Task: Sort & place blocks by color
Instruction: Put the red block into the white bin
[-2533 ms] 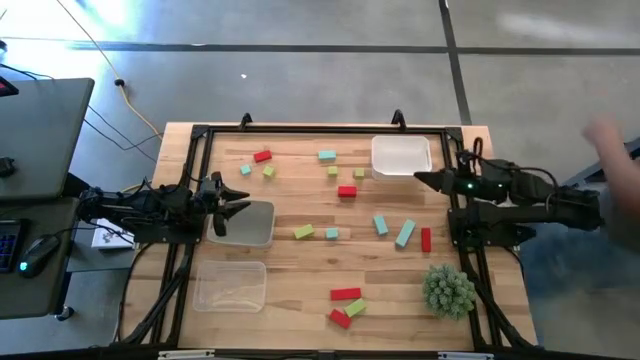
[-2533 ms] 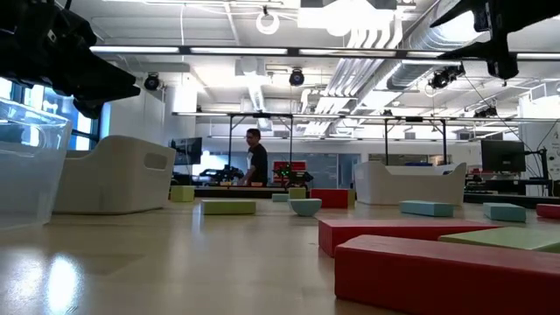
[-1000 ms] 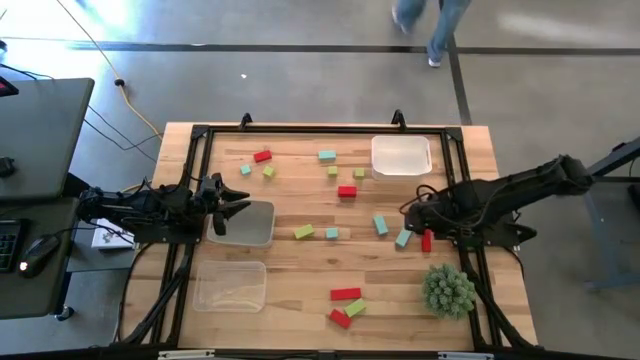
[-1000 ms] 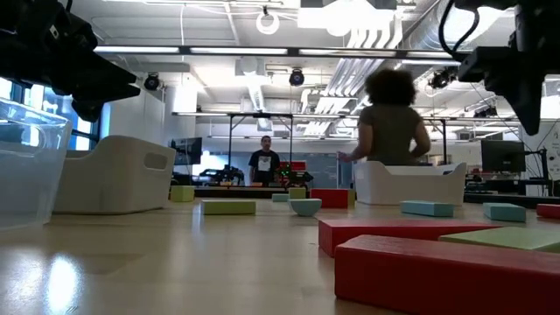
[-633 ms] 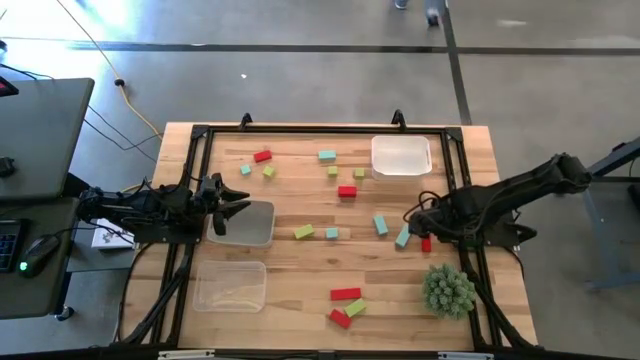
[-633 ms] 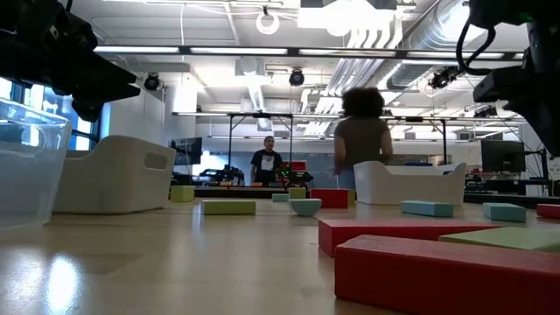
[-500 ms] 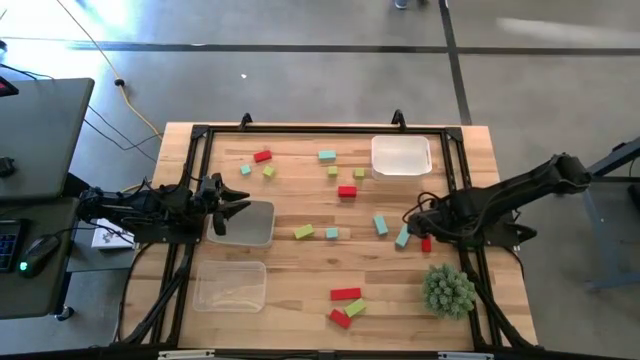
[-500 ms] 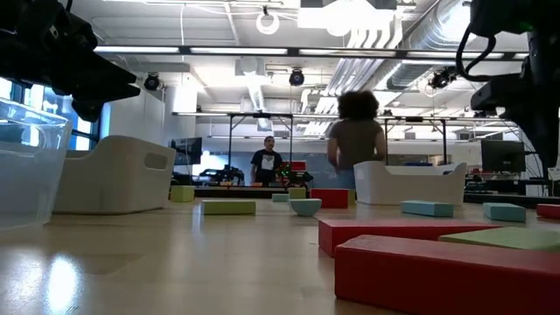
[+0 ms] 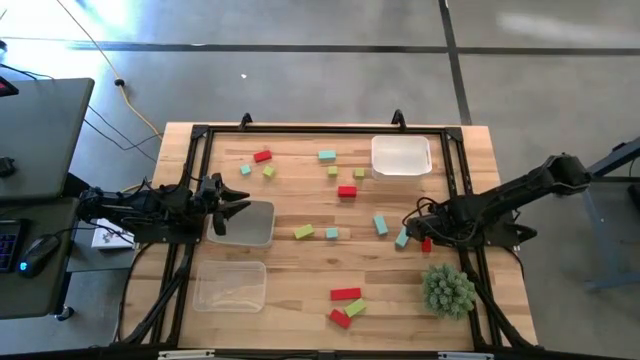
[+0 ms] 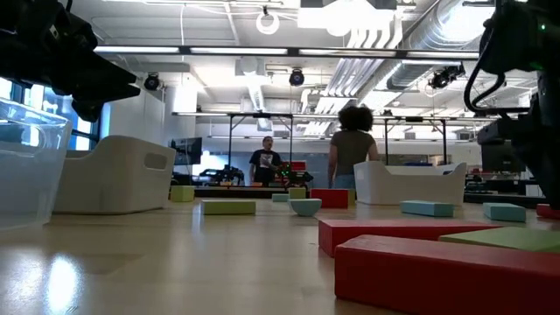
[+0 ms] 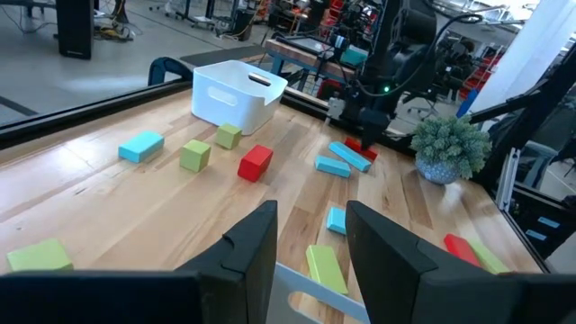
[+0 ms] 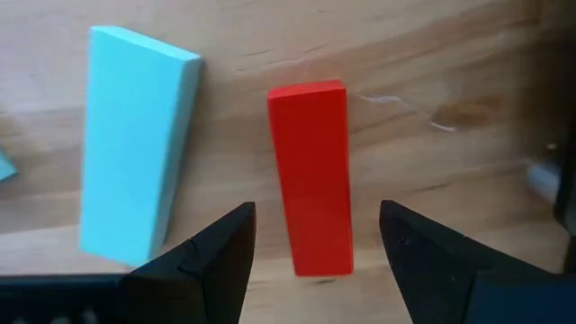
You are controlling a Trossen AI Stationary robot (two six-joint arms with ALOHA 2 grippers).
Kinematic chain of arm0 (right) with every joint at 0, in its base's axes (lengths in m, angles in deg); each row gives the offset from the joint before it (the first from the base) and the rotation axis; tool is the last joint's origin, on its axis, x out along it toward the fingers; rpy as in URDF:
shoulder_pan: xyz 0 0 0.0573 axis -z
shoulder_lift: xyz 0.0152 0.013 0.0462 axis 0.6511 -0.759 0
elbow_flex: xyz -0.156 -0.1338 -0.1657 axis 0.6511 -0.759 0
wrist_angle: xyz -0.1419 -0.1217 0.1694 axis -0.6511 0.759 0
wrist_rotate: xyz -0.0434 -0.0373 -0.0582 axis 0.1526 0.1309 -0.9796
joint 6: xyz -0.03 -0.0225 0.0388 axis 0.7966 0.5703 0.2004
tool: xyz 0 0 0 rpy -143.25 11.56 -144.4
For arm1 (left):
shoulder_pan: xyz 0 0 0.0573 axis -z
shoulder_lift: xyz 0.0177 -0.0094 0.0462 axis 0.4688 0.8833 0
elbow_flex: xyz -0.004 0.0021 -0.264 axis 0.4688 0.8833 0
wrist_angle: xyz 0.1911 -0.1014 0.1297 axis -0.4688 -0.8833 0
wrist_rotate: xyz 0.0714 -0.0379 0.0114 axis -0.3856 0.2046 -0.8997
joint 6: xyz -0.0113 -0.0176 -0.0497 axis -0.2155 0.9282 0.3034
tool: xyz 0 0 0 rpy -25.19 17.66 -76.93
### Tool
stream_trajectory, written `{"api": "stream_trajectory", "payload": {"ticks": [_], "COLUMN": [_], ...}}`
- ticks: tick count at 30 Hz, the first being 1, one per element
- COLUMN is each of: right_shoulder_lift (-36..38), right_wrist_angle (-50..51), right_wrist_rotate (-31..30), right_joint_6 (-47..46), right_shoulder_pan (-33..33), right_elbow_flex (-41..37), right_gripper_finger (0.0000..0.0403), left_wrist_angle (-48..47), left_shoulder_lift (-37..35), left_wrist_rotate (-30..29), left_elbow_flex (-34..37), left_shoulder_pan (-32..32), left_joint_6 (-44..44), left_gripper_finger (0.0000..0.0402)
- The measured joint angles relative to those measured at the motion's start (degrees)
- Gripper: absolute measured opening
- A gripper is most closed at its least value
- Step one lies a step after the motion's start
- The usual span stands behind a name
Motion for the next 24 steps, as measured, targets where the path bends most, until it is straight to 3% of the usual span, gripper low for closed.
{"api": "stream_trajectory", "payload": {"ticks": [13,24], "right_shoulder_lift": [0.1,0.1], "right_wrist_angle": [-2.1,-1.5], "right_wrist_rotate": [1.4,2.4], "right_joint_6": [0.0,-0.1], "right_shoulder_pan": [0.0,0.2], "right_elbow_flex": [-2.8,-2.9], "right_gripper_finger": [0.0217,0.0073], "left_wrist_angle": [0.0,0.0], "left_shoulder_lift": [0.0,0.0], "left_wrist_rotate": [0.0,-0.7], "left_elbow_flex": [0.0,0.0], "left_shoulder_pan": [0.0,0.0], "left_joint_6": [0.0,2.0], "left_gripper_finger": [0.0122,0.0122]}}
